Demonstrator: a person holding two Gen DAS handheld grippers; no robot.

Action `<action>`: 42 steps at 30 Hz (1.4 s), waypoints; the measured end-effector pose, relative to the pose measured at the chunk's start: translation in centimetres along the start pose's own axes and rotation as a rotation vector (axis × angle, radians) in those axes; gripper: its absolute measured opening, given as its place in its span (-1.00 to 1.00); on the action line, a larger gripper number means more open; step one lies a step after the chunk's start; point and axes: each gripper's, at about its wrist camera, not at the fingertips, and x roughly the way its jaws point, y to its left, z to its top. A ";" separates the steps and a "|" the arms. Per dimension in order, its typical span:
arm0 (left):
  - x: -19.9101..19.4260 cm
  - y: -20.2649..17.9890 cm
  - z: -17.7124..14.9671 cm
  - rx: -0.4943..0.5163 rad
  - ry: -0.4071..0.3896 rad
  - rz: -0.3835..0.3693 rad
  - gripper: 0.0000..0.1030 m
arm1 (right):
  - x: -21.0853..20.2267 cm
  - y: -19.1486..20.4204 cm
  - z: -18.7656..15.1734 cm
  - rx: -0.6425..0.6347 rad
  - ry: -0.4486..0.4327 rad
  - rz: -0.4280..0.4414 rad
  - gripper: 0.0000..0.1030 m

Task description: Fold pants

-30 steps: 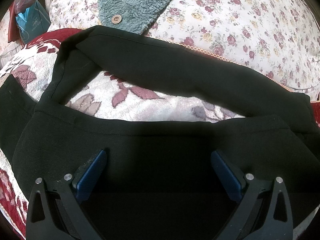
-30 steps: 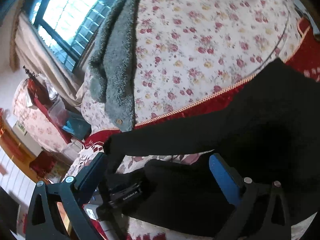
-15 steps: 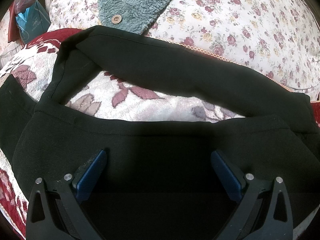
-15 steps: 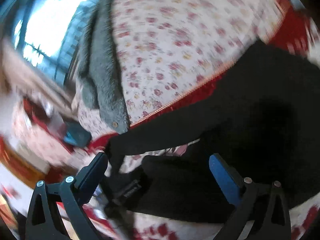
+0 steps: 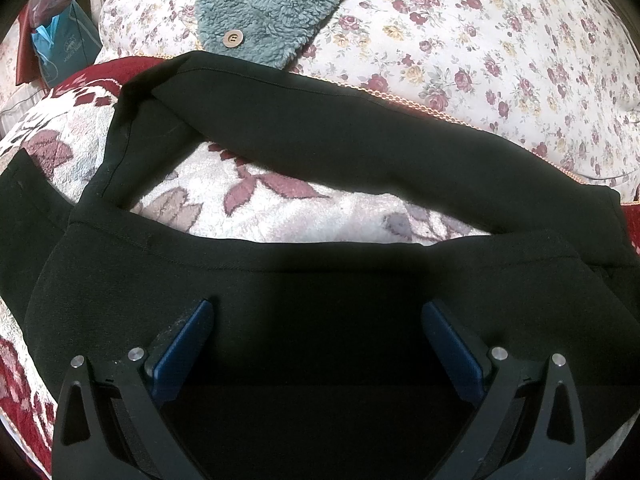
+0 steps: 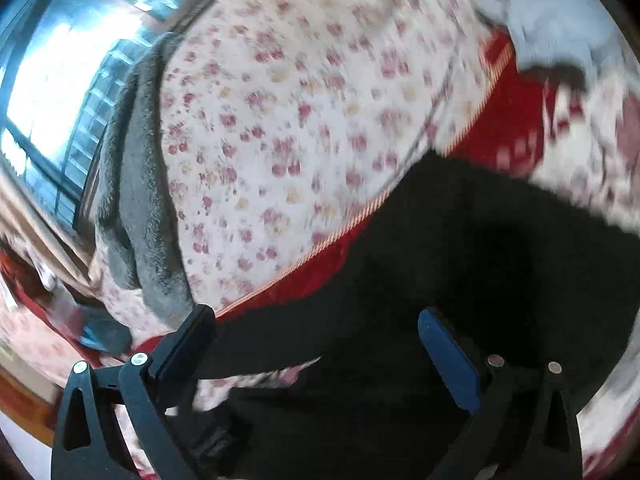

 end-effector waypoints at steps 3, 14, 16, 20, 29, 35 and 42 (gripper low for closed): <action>0.0 0.0 0.0 0.000 0.000 0.000 1.00 | 2.0 1.3 -1.1 -0.090 0.159 0.027 1.00; 0.0 0.0 0.0 -0.001 -0.002 0.000 1.00 | 6.4 5.2 -3.4 -0.327 0.344 0.131 1.00; 0.1 0.0 0.0 0.000 -0.002 0.000 1.00 | 6.5 5.7 -3.8 -0.357 0.340 0.141 1.00; 0.1 0.1 -0.1 0.002 -0.002 0.001 1.00 | 7.2 6.3 -4.8 -0.411 0.378 0.155 1.00; -0.6 0.2 0.0 -0.002 0.025 0.009 1.00 | 7.3 6.7 -6.2 -0.394 0.407 0.189 1.00; -5.8 0.5 -0.1 0.072 -0.138 0.115 1.00 | 7.0 8.1 -6.8 -0.469 0.372 0.179 1.00; -6.9 3.9 3.3 0.075 -0.126 0.014 1.00 | 9.5 9.0 -7.0 -0.544 0.381 0.152 1.00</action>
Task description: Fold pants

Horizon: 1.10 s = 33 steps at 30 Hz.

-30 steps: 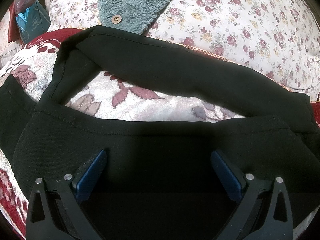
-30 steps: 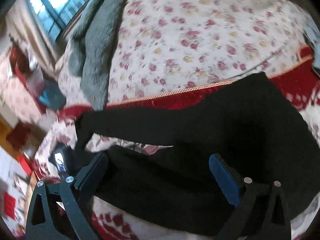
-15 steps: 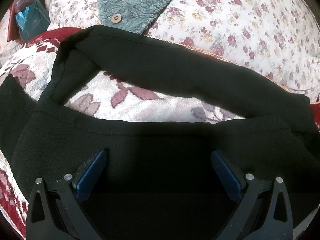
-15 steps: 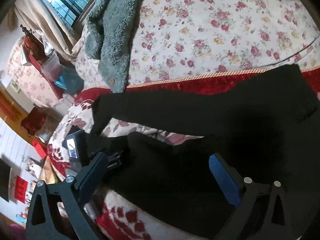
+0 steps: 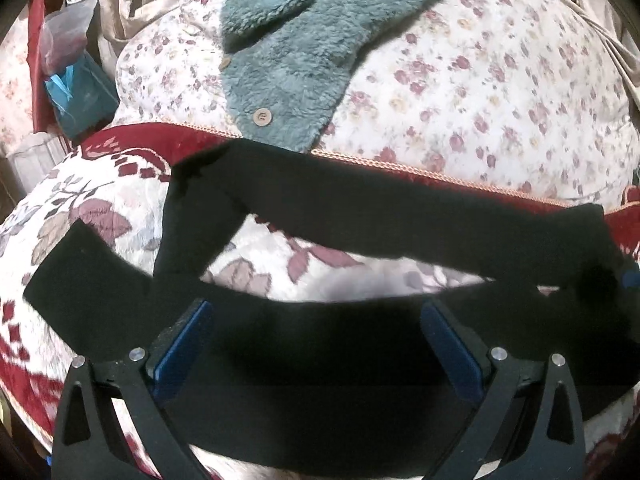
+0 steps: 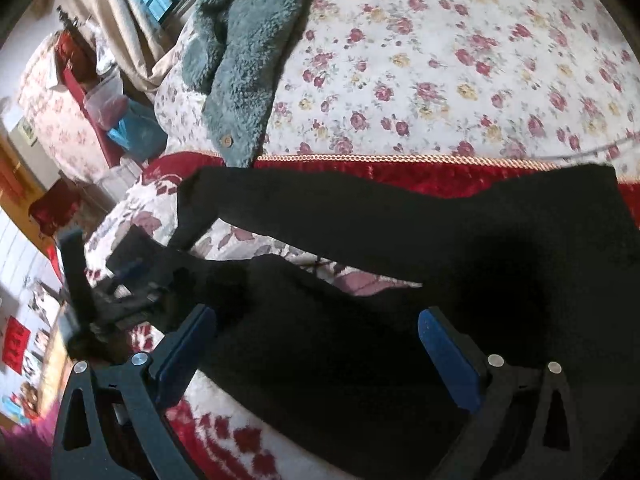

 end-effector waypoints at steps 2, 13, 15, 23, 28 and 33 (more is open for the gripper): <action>0.8 1.1 0.9 0.004 0.011 -0.012 1.00 | 1.0 0.0 0.6 -0.020 0.008 -0.012 1.00; 6.6 10.8 8.6 0.049 0.033 -0.161 1.00 | 3.8 -1.9 5.0 -0.040 0.017 0.012 1.00; 8.3 11.7 9.6 0.054 0.064 -0.186 1.00 | 4.5 -2.3 5.7 -0.040 0.023 0.006 0.99; 13.8 12.6 12.2 0.176 0.083 -0.121 1.00 | 5.4 -3.6 7.7 -0.058 0.030 -0.017 1.00; 16.0 12.4 12.8 0.238 0.086 -0.069 1.00 | 5.5 -4.9 8.5 -0.094 0.051 -0.040 0.99; 17.0 12.3 12.9 0.284 0.111 -0.011 -0.91 | 5.1 -6.9 9.2 -0.132 0.071 -0.048 0.99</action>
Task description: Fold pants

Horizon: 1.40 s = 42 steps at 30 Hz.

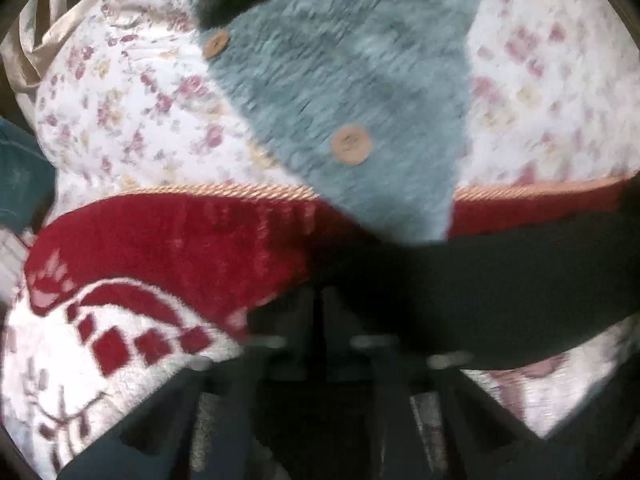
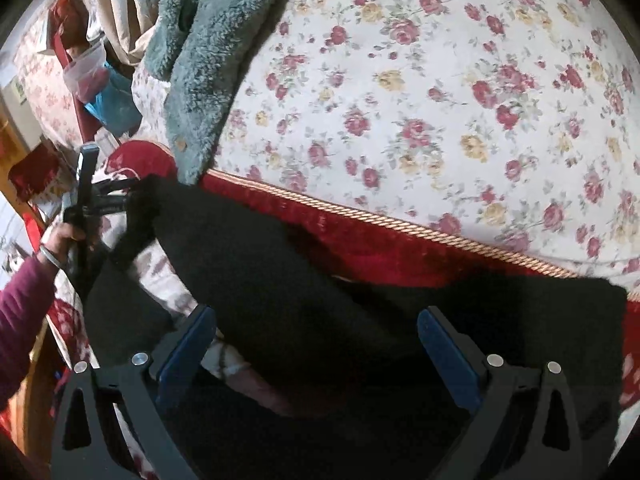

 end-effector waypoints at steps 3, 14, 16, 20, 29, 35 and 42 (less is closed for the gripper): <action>-0.5 0.2 0.0 -0.008 -0.013 -0.021 -0.94 | -0.2 -1.7 0.3 0.016 0.010 0.056 0.99; -3.7 3.7 0.1 -0.103 -0.052 -0.315 1.00 | 1.3 -2.1 1.9 -0.060 0.068 0.140 0.99; -4.4 4.3 0.2 -0.105 -0.100 -0.343 1.00 | 1.6 -1.9 1.7 -0.060 0.073 0.147 0.99; -3.0 4.4 0.6 -0.076 -0.048 -0.295 1.00 | 2.5 -1.8 1.4 -0.045 0.092 0.170 0.99; 0.9 1.0 -0.5 0.167 0.071 -0.200 1.00 | 4.4 -0.3 2.8 -0.170 0.215 0.247 0.99; 2.6 0.2 -0.8 0.206 0.068 -0.050 -0.35 | 5.5 1.3 4.2 -0.244 0.230 0.218 0.99; 0.8 1.4 -0.9 0.197 0.036 -0.071 -0.63 | 7.2 4.1 6.0 -0.256 0.198 0.269 0.99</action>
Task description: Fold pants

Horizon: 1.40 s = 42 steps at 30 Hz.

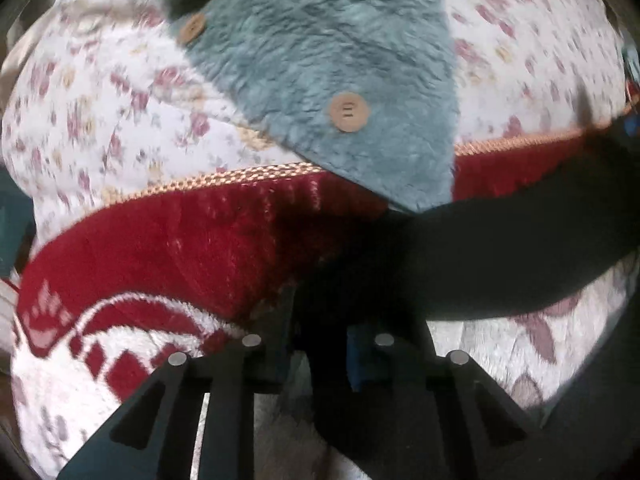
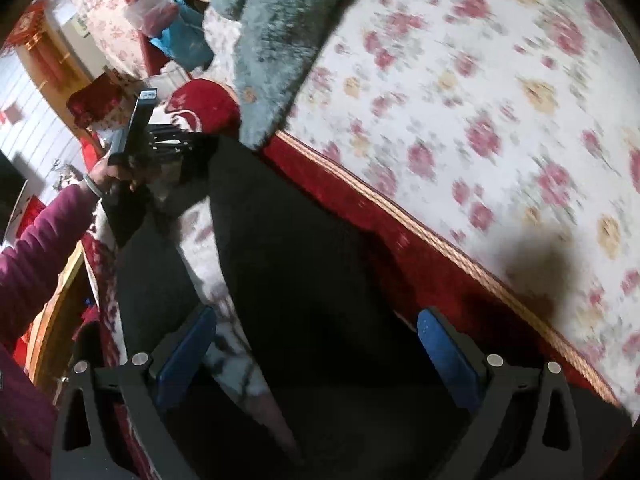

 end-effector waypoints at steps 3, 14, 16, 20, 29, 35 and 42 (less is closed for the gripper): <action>-0.7 -0.6 0.2 0.028 -0.012 0.024 -0.71 | 1.4 1.1 1.4 -0.032 0.008 0.004 0.99; -10.8 -2.4 1.8 0.057 -0.235 0.018 -0.77 | 2.9 4.8 4.4 -0.223 -0.003 0.082 1.00; -12.8 -2.5 1.6 0.052 -0.275 0.016 -0.77 | 3.7 5.1 4.7 -0.242 0.022 0.098 1.00; -16.8 -2.1 1.0 0.046 -0.336 0.016 -0.77 | 5.1 4.3 5.2 -0.238 0.064 0.099 1.00; -21.4 -2.6 -0.7 0.050 -0.390 0.012 -0.76 | 6.9 0.8 5.5 -0.125 0.073 0.330 1.00; -20.1 -1.5 -1.2 0.010 -0.358 0.007 -0.76 | 8.4 2.3 4.9 -0.125 0.159 0.288 0.33; -17.8 -0.8 -0.3 -0.011 -0.331 0.022 -0.76 | 7.2 3.7 4.5 -0.179 0.204 0.160 -0.62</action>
